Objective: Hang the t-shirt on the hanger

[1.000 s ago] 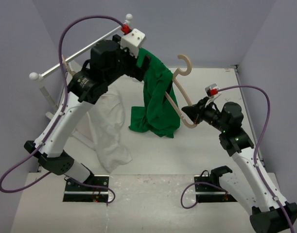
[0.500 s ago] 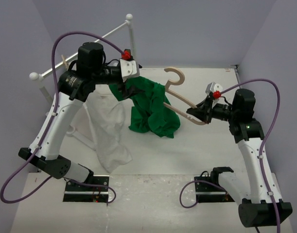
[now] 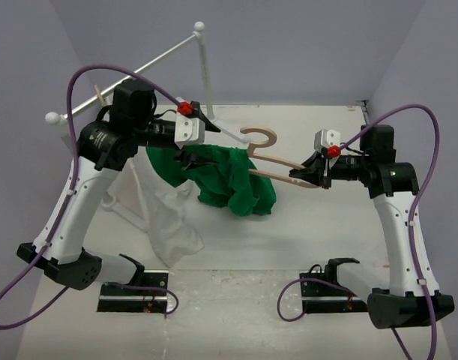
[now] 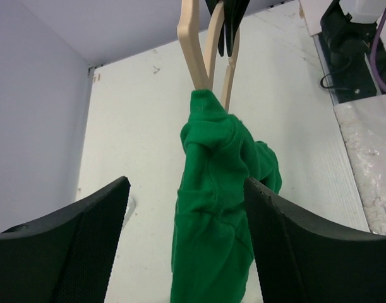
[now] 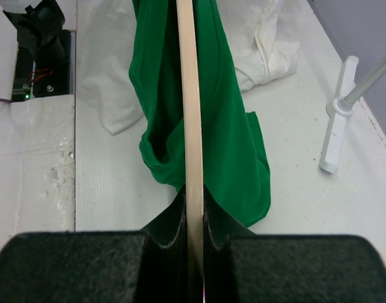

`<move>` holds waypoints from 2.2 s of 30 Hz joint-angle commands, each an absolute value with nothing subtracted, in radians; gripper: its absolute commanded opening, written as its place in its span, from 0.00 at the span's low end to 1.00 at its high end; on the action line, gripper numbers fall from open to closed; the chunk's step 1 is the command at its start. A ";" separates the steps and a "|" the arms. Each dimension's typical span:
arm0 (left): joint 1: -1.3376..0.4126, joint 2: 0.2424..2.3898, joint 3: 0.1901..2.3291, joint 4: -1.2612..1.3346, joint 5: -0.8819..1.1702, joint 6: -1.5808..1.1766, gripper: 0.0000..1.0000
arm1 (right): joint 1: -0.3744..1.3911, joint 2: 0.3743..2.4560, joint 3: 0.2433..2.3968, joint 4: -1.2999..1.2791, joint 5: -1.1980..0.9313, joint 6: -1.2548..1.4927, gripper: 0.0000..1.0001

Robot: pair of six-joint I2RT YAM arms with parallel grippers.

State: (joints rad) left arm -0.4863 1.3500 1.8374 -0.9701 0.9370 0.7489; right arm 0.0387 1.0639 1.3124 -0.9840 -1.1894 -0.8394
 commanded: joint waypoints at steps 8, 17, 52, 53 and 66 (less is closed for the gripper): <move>-0.597 1.487 1.896 -1.016 0.838 0.703 0.05 | 0.044 1.065 1.354 -0.994 -1.219 -0.935 0.00; -0.597 1.424 1.825 -0.827 0.804 0.597 0.00 | 0.043 1.046 1.263 -0.795 -1.296 -0.787 0.04; -0.558 1.204 1.452 -0.288 0.735 0.153 0.00 | 0.514 0.919 0.655 0.153 -0.226 0.857 0.63; -0.559 1.204 1.452 -0.285 0.735 0.151 0.00 | 0.525 0.939 0.653 0.156 -0.215 0.854 0.60; -0.560 1.169 1.452 -0.283 0.621 0.138 0.00 | 0.345 0.889 0.656 -0.134 -0.056 0.692 0.00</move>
